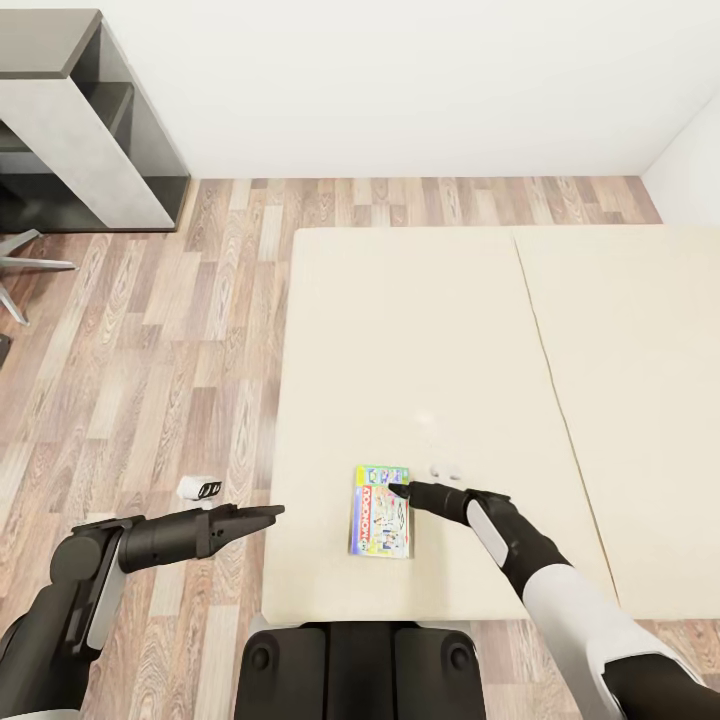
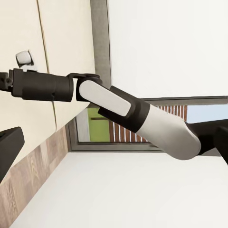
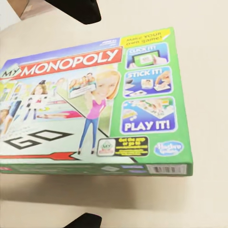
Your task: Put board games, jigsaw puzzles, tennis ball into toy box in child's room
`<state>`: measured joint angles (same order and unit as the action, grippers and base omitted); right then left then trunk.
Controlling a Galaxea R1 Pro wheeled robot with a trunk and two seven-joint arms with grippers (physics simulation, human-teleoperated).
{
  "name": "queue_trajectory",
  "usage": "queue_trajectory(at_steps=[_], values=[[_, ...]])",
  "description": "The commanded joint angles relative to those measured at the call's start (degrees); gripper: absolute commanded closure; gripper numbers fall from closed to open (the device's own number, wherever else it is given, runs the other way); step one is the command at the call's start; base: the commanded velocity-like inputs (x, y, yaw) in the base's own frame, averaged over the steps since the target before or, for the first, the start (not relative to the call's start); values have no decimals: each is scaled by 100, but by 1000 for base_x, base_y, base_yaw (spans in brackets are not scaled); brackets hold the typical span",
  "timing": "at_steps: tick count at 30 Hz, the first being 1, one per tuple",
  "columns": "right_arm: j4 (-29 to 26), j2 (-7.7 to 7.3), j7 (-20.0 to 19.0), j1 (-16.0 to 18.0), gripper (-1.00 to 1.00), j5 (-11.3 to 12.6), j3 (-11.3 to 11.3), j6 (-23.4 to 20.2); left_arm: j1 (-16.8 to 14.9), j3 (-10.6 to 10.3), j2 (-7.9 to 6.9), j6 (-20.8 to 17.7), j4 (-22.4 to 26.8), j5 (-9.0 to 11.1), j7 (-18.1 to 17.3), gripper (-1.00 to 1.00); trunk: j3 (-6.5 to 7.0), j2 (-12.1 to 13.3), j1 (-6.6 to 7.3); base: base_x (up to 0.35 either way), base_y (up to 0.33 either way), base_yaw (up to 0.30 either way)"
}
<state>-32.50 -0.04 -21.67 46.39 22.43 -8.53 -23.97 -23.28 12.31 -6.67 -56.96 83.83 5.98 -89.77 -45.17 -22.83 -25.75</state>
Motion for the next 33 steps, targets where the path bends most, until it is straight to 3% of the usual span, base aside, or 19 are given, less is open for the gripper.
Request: queue_trajectory(at_steps=[1, 33], values=[[-5, 2, -1, 2, -100, 16, -5, -29, -1, 0, -1, -61, 2, -6, -23, -100, -6, -9, -3, 0, 0, 0], [7, 30, -3, 2, -100, 17, -34, -45, -1, 0, -1, -61, 2, -2, -23, -100, -76, -9, -3, 0, 0, 0]])
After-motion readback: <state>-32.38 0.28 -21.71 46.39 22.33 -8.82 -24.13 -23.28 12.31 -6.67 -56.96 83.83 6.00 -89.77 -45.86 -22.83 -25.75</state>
